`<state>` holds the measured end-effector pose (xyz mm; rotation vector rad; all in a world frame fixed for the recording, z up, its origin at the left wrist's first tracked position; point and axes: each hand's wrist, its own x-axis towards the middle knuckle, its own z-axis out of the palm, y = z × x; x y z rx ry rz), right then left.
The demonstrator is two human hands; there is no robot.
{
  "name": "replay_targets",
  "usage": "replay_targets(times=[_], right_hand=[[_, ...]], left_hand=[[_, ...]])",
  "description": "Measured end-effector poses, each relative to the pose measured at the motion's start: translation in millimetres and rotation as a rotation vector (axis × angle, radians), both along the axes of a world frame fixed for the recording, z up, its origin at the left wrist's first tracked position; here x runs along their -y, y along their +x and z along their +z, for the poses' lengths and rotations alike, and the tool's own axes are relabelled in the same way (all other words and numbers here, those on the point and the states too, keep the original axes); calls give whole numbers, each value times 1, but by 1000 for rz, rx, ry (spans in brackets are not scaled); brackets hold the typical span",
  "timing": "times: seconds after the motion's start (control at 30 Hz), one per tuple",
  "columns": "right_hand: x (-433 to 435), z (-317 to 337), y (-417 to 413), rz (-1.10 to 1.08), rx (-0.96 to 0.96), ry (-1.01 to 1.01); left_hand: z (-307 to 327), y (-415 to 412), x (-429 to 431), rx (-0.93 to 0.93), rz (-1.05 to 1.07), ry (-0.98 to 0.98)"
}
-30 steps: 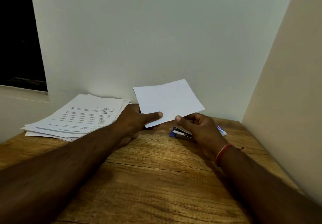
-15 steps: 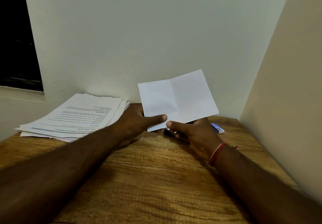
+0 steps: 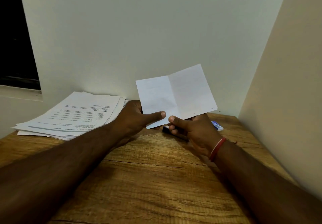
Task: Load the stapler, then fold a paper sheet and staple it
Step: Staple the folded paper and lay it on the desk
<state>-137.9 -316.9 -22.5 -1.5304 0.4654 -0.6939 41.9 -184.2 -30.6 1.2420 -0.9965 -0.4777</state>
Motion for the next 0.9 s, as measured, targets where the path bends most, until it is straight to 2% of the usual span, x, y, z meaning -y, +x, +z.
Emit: replay_targets(times=[0.37, 0.63, 0.8, 0.9], right_hand=[[-2, -3, 2, 48, 75, 109], [7, -7, 2, -17, 3, -51], [14, -7, 2, -164, -63, -287], [9, -3, -3, -172, -143, -379]], left_hand=[[-1, 2, 0, 12, 51, 24], [0, 4, -1, 40, 54, 54], [0, 11, -1, 108, 122, 97], [1, 12, -2, 116, 148, 115]])
